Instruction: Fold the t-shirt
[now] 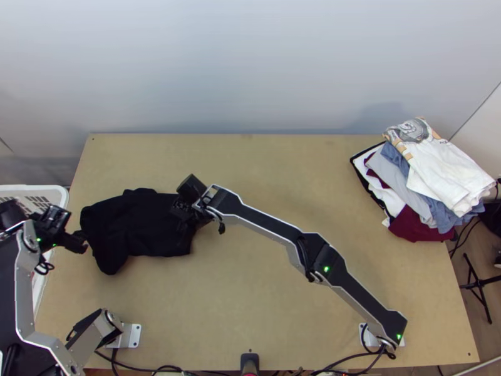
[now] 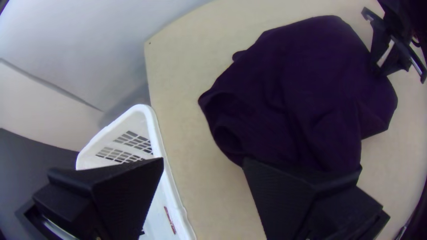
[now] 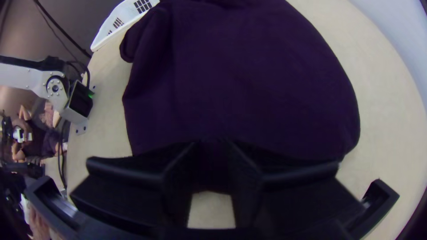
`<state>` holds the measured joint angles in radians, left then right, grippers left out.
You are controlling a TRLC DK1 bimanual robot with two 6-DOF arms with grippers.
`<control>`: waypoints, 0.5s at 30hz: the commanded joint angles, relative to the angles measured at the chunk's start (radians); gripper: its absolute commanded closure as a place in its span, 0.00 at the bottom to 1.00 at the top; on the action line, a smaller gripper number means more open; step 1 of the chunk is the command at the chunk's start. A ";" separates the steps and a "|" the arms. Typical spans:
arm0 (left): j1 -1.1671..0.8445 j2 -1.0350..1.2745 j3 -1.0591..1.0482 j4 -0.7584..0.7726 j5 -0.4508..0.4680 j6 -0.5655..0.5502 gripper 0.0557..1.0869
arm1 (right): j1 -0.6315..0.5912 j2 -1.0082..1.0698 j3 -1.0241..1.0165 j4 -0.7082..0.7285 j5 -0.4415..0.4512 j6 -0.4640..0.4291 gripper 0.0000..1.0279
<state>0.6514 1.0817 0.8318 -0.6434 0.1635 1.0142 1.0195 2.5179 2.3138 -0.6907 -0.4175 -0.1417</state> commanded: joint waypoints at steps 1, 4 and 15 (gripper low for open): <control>0.111 -0.020 0.030 -0.050 0.048 -0.023 0.15 | -0.042 -0.084 -0.010 -0.156 -0.006 0.056 0.29; 0.125 -0.034 0.036 -0.085 0.059 -0.052 0.15 | -0.088 -0.130 -0.044 -0.202 -0.087 0.110 0.18; 0.114 -0.082 0.041 -0.134 0.077 -0.091 0.15 | -0.137 -0.142 -0.116 -0.211 -0.326 0.192 0.18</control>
<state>0.7624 1.0214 0.8669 -0.7551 0.2298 0.9421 0.9016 2.3737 2.2227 -0.8856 -0.6491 0.0170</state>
